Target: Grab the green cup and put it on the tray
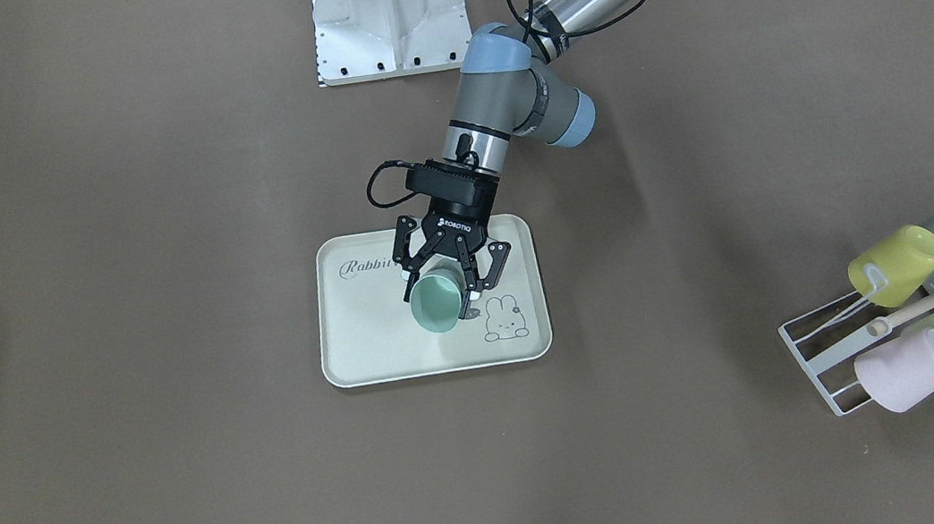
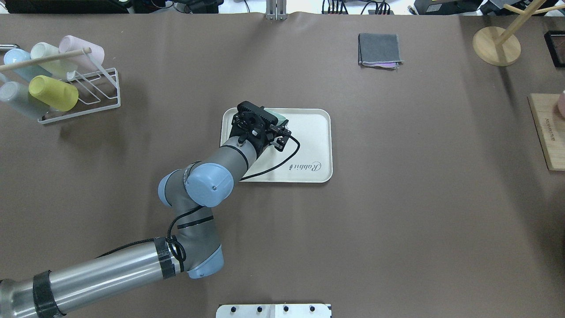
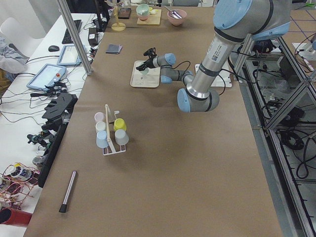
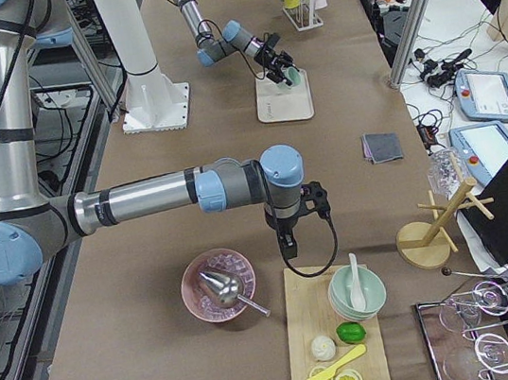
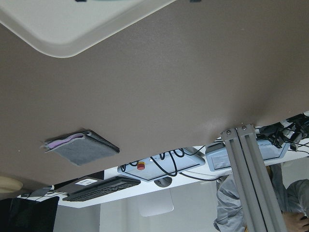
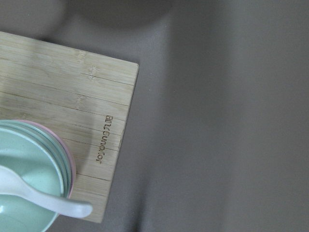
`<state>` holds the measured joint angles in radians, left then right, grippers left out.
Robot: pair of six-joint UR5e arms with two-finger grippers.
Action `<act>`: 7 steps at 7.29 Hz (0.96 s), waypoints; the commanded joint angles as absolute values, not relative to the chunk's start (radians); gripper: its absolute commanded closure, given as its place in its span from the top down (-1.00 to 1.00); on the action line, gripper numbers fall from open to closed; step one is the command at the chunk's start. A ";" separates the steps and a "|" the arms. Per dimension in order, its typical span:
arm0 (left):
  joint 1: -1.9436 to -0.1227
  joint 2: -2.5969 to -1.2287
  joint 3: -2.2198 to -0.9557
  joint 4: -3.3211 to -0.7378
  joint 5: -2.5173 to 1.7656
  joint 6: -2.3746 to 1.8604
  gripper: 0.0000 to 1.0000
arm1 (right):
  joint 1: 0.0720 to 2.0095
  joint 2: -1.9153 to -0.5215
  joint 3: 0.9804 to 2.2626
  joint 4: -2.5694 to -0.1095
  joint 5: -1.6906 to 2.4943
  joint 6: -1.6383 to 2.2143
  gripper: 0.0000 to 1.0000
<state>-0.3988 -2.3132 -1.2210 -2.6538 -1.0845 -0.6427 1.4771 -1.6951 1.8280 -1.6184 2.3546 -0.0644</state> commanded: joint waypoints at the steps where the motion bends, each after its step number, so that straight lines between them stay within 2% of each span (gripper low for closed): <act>1: -0.399 -2.313 -1.221 -2.654 -1.085 -0.644 0.50 | 1.477 -1.695 1.824 -1.618 2.355 -0.063 1.00; 7: -0.399 -2.312 -1.221 -2.655 -1.094 -0.638 0.60 | 1.514 -1.698 1.836 -1.618 2.356 -0.064 1.00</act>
